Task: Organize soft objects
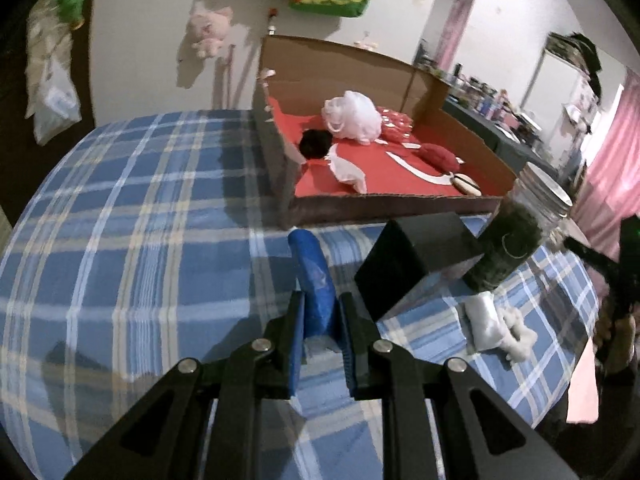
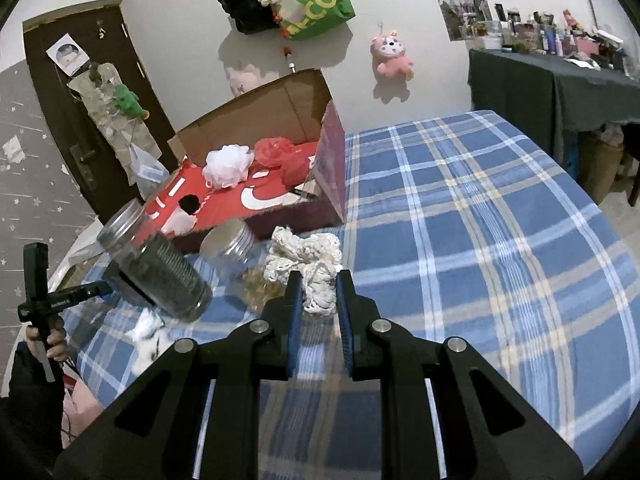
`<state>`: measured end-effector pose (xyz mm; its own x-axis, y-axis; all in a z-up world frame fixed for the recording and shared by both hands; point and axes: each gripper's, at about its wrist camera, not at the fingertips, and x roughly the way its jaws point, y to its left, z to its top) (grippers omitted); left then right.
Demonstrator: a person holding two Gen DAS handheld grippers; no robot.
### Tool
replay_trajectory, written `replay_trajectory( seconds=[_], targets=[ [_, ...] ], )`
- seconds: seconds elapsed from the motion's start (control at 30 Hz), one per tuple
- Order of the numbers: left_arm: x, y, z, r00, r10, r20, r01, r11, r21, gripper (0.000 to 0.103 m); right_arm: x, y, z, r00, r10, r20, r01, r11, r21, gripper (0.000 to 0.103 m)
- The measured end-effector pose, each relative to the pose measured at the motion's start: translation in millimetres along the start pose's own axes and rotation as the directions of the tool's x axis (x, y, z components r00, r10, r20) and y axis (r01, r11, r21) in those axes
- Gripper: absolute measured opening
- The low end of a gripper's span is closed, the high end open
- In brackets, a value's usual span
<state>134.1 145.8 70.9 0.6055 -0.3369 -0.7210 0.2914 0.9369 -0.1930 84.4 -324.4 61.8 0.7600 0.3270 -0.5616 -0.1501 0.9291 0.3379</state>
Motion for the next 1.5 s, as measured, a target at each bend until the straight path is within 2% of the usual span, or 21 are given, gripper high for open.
replay_trajectory(
  seconds=[0.3, 0.47, 0.93, 1.23, 1.33, 1.5],
  targets=[
    [7.1, 0.4, 19.3, 0.998, -0.058, -0.005, 0.058, 0.993, 0.104, 0.018, 24.8, -4.1, 26.3, 0.997, 0.07, -0.032, -0.071, 0.996, -0.045, 0.016],
    [10.9, 2.1, 29.1, 0.996, -0.091, -0.013, 0.092, 0.985, 0.147, 0.018, 35.6, -0.4, 34.3, 0.995, 0.082, -0.049, -0.086, 0.993, -0.087, 0.016],
    [12.4, -5.5, 56.6, 0.98, -0.198, -0.013, 0.195, 0.945, 0.264, 0.018, 54.8, 11.5, 53.7, 0.985, 0.152, -0.079, -0.162, 0.975, -0.154, 0.016],
    [31.7, -26.4, 86.4, 0.975, -0.212, -0.072, 0.223, 0.902, 0.37, 0.018, 84.5, 23.0, 75.2, 0.963, 0.214, -0.163, -0.244, 0.951, -0.188, 0.016],
    [37.0, -32.5, 97.2, 0.973, -0.213, -0.083, 0.229, 0.89, 0.394, 0.018, 93.5, 30.5, 83.3, 0.958, 0.212, -0.191, -0.252, 0.942, -0.222, 0.016],
    [44.1, -45.8, 116.0, 0.978, -0.188, -0.088, 0.208, 0.89, 0.407, 0.018, 107.1, 50.1, 97.1, 0.955, 0.19, -0.229, -0.252, 0.925, -0.286, 0.016]
  ],
)
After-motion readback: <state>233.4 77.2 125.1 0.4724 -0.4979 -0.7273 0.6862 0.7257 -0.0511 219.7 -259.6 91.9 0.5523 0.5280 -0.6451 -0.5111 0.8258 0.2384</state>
